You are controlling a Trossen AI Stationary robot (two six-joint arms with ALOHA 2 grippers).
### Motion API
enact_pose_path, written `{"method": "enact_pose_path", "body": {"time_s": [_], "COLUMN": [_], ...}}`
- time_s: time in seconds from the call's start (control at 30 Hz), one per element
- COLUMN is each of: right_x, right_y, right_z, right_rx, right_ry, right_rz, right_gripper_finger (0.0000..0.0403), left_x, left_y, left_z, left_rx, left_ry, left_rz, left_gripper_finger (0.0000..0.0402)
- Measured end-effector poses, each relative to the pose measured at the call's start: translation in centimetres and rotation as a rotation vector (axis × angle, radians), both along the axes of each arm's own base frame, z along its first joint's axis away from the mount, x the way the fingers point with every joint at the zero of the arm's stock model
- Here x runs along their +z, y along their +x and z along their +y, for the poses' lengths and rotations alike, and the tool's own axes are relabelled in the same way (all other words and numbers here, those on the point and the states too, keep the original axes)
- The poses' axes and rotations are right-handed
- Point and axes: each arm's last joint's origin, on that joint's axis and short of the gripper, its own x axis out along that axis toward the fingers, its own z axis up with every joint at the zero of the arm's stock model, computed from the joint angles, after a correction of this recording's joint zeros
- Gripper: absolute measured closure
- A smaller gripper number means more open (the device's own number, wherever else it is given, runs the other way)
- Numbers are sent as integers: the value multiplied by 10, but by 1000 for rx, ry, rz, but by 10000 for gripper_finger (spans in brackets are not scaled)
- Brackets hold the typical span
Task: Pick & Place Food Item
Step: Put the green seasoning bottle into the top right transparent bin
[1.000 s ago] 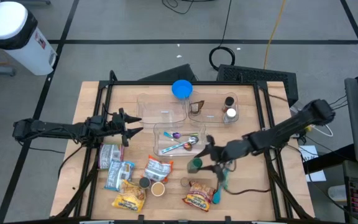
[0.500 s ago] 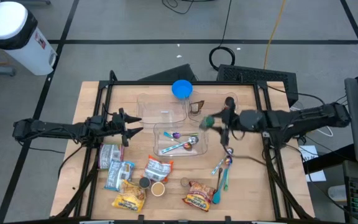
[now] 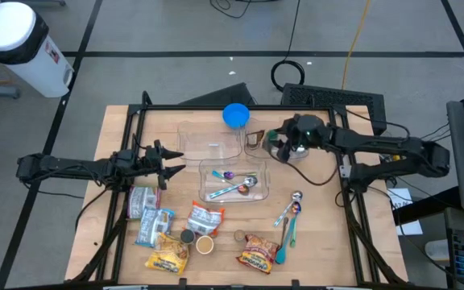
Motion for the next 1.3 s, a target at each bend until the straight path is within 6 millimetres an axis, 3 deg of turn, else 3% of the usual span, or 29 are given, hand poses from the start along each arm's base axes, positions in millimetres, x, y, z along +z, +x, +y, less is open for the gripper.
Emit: {"method": "enact_pose_path", "body": {"time_s": [0.37, 0.6, 0.93, 1.3], "right_x": [-39, -55, -54, -56], "right_y": [21, 31, 24, 16], "right_z": [-14, -21, -39, -52], "right_rx": [-7, -70, -245, -263], "right_ry": [5, -28, -56, 20], "right_rz": [23, 42, 39, 22], "right_gripper_finger": [210, 209, 209, 206], "left_x": [0, 0, 0, 0], "left_y": [0, 0, 0, 0], "left_z": [0, 0, 0, 0], "left_rx": [0, 0, 0, 0], "left_ry": [0, 0, 0, 0], "left_rz": [0, 0, 0, 0], "left_gripper_finger": [160, 160, 160, 160]}}
